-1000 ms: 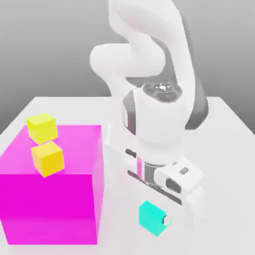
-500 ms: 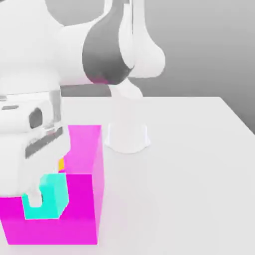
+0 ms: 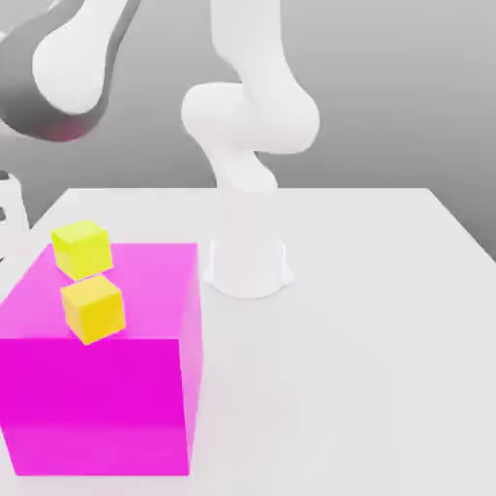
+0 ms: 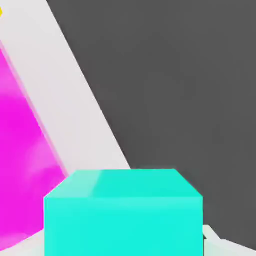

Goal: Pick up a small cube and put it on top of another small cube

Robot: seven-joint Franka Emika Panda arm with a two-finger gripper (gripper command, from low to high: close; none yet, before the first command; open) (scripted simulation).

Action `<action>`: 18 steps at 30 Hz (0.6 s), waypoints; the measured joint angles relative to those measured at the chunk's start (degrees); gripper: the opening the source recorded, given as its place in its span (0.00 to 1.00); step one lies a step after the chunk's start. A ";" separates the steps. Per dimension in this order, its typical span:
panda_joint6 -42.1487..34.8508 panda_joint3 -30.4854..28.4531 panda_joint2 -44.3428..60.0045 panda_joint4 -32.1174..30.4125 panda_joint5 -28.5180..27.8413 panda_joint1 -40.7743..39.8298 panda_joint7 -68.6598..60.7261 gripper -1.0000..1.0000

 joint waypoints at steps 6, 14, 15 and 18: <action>-0.01 -2.49 -0.52 -2.66 -1.85 -4.47 -0.93 0.00; 2.29 -4.76 -1.24 -11.90 -9.32 -8.17 -8.29 0.00; 2.76 -5.04 -1.43 -13.25 -10.38 -8.53 -9.39 0.00; 4.33 -5.96 -2.03 -17.07 -13.28 -9.39 -12.49 0.00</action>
